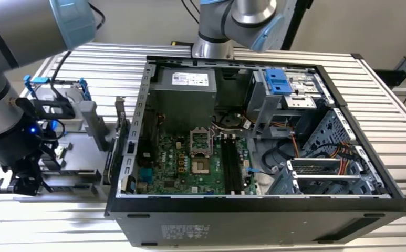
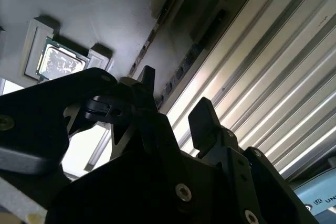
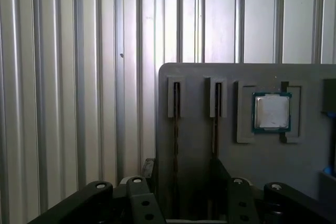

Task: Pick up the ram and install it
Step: 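Pick up the ram and move it above insertion slot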

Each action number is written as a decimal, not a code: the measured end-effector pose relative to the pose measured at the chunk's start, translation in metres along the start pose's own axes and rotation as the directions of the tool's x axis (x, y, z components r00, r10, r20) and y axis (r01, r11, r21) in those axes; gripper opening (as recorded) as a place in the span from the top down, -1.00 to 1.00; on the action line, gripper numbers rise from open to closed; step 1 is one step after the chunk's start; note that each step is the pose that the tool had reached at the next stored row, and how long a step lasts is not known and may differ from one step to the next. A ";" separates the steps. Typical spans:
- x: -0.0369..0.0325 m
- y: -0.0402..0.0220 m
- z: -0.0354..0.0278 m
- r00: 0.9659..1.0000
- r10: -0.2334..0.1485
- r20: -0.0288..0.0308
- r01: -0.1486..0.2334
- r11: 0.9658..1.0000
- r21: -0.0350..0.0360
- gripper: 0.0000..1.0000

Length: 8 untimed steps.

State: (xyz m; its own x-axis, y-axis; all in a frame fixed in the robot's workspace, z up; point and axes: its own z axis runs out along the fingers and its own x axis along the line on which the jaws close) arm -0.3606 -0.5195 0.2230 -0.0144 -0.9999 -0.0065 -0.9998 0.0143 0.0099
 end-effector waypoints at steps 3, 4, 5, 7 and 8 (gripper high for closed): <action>0.0000 -0.0004 0.0022 1.000 0.000 -0.001 0.000 1.000 0.000 -1.00; 0.0000 -0.0005 0.0029 1.000 0.000 -0.001 0.000 1.000 0.000 -1.00; 0.0000 -0.0006 0.0035 1.000 0.000 -0.002 0.000 1.000 0.000 -1.00; 0.0000 -0.0007 0.0049 1.000 0.000 -0.002 0.000 1.000 0.000 -1.00; 0.0001 -0.0007 0.0056 1.000 0.000 -0.003 0.000 1.000 0.000 -1.00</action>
State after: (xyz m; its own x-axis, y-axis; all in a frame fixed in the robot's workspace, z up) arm -0.3600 -0.5196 0.2174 -0.0144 -0.9999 -0.0035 -0.9998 0.0143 0.0099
